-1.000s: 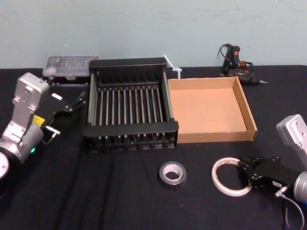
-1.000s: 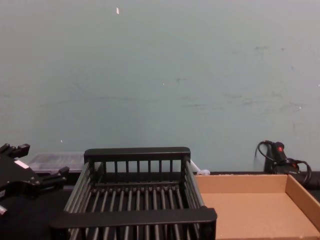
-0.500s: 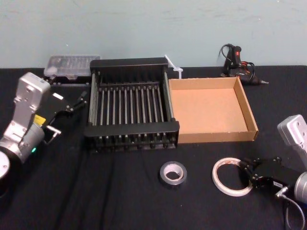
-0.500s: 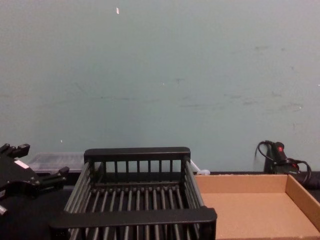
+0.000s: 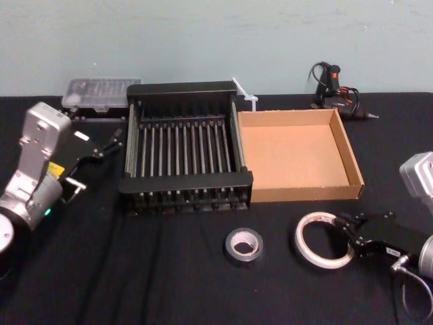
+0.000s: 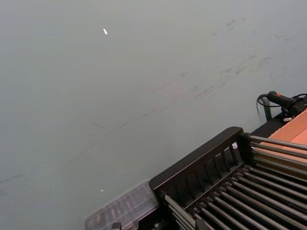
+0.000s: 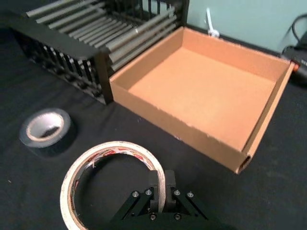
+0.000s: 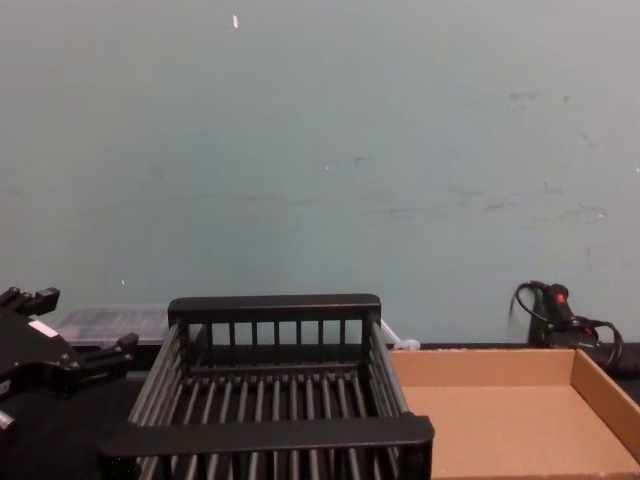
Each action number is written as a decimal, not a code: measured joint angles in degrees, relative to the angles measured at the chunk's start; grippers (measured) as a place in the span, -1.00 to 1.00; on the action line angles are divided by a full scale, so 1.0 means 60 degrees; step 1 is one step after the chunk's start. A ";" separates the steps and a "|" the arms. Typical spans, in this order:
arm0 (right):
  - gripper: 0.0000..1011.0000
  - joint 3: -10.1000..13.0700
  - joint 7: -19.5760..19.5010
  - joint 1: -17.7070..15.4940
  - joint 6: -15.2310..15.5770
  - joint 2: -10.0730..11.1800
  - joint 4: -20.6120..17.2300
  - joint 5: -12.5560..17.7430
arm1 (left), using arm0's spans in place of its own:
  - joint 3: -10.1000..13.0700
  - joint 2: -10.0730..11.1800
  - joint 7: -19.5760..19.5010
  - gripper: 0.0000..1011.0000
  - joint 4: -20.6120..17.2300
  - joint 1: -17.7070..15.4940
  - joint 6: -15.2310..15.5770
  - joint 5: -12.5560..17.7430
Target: Pick up the white tape and place it into the black box , Pick up the silver tape and place it into the brown box.
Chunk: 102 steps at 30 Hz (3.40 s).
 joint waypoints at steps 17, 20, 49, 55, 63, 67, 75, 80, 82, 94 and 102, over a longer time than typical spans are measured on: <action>-0.83 -0.0196 -0.0342 0.1117 -0.0078 -0.0383 0.0151 0.0083 | 0.0000 0.0000 0.0000 0.98 0.0000 0.0000 0.0000 0.0000; -0.83 -0.0321 -0.0435 0.1435 -0.0001 -0.0512 0.0321 -0.0067 | 0.0000 0.0000 0.0000 0.98 0.0000 -0.0001 0.0000 0.0000; -0.83 -0.1565 0.0192 0.4176 -0.0025 -0.1787 0.1897 -0.1050 | 0.0000 0.0000 0.0000 0.98 0.0000 -0.0001 0.0000 0.0000; -0.83 -0.1907 0.0384 0.4696 -0.0037 -0.2058 0.2337 -0.1158 | 0.0000 0.0000 0.0000 0.98 0.0000 -0.0001 0.0000 0.0000; -0.82 -0.2352 0.0602 0.5373 -0.0104 -0.2415 0.2954 -0.1365 | 0.0000 0.0000 -0.0001 0.98 0.0000 0.0000 0.0000 0.0000; -0.83 -0.2616 0.0740 0.5756 -0.0181 -0.2639 0.3337 -0.1495 | 0.0000 0.0000 0.0000 0.98 0.0000 -0.0001 0.0000 0.0000; -0.83 -0.2927 0.0915 0.6258 -0.0308 -0.2978 0.3869 -0.1662 | 0.0000 0.0000 0.0000 0.98 0.0000 0.0000 0.0000 0.0000; -0.83 -0.3070 0.0987 0.6463 -0.0370 -0.3122 0.4093 -0.1740 | 0.0000 0.0000 -0.0001 0.98 0.0000 0.0000 0.0000 0.0000; -0.83 -0.3109 0.0998 0.6524 -0.0403 -0.3178 0.4166 -0.1763 | 0.0000 0.0000 -0.0001 0.98 0.0000 0.0000 0.0000 0.0000; -0.82 -0.3102 0.1001 0.6516 -0.0405 -0.3171 0.4155 -0.1769 | 0.0000 0.0000 -0.0001 0.98 0.0000 -0.0001 0.0000 0.0000; -0.61 -0.3090 0.0998 0.6500 -0.0396 -0.3161 0.4135 -0.1763 | 0.0000 0.0000 0.0000 0.98 0.0000 0.0000 0.0000 0.0000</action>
